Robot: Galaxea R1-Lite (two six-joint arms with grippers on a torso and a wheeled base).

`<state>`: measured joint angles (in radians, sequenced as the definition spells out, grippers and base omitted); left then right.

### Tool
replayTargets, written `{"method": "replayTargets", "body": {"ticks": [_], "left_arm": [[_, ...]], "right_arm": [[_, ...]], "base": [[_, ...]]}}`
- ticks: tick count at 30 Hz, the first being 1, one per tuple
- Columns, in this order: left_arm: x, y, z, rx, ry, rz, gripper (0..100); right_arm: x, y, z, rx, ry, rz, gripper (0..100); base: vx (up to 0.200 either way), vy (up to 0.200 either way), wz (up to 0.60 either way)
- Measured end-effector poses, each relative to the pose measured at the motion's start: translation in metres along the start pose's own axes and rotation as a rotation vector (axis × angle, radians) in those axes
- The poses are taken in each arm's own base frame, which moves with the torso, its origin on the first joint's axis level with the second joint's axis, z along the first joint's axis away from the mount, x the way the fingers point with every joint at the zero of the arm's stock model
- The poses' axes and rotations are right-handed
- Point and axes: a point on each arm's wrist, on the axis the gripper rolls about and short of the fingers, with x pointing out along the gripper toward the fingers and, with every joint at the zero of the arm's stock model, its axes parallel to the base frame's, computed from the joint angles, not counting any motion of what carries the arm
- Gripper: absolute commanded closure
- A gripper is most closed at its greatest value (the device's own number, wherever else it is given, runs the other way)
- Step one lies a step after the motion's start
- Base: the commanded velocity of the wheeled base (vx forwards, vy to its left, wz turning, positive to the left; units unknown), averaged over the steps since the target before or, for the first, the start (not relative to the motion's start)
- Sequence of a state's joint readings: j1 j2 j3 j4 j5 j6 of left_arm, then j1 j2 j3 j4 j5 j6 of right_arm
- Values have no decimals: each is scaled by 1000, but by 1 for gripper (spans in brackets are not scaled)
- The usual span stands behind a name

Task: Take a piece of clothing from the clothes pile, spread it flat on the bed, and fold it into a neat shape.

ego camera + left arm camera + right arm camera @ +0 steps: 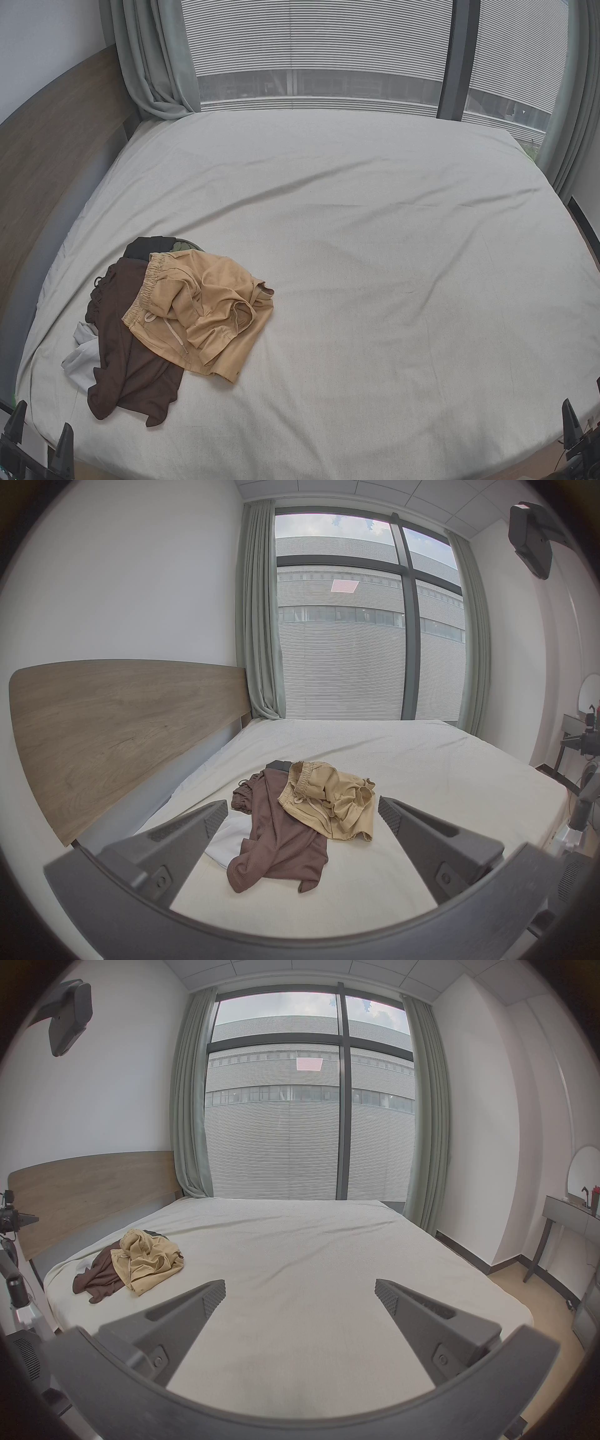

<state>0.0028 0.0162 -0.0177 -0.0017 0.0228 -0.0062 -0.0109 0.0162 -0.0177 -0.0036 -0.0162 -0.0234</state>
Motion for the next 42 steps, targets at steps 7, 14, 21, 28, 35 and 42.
{"method": "replayTargets", "body": {"ticks": [7, 14, 21, 28, 35, 42], "left_arm": [[0, 0, 0, 3, 1, 1, 0], [0, 0, 0, 3, -2, 1, 0], [0, 0, 3, -4, -25, 9, 0], [-10, 1, 47, -21, -143, 30, 0], [5, 2, 73, -113, -78, -55, 0], [31, -2, 99, -169, 0, -119, 0]], "right_arm": [[0, 0, 0, 7, 1, -5, 0], [0, 0, 0, 8, 0, -8, 0], [0, 0, 0, 14, 0, -9, 0], [0, 0, 0, 16, 0, -9, 0], [0, 0, 0, 20, 0, -9, 0], [0, 0, 0, 20, 1, -9, 0]], "base": [[0, 0, 0], [0, 0, 0], [0, 0, 0], [0, 0, 0], [0, 0, 0], [0, 0, 0]]}}
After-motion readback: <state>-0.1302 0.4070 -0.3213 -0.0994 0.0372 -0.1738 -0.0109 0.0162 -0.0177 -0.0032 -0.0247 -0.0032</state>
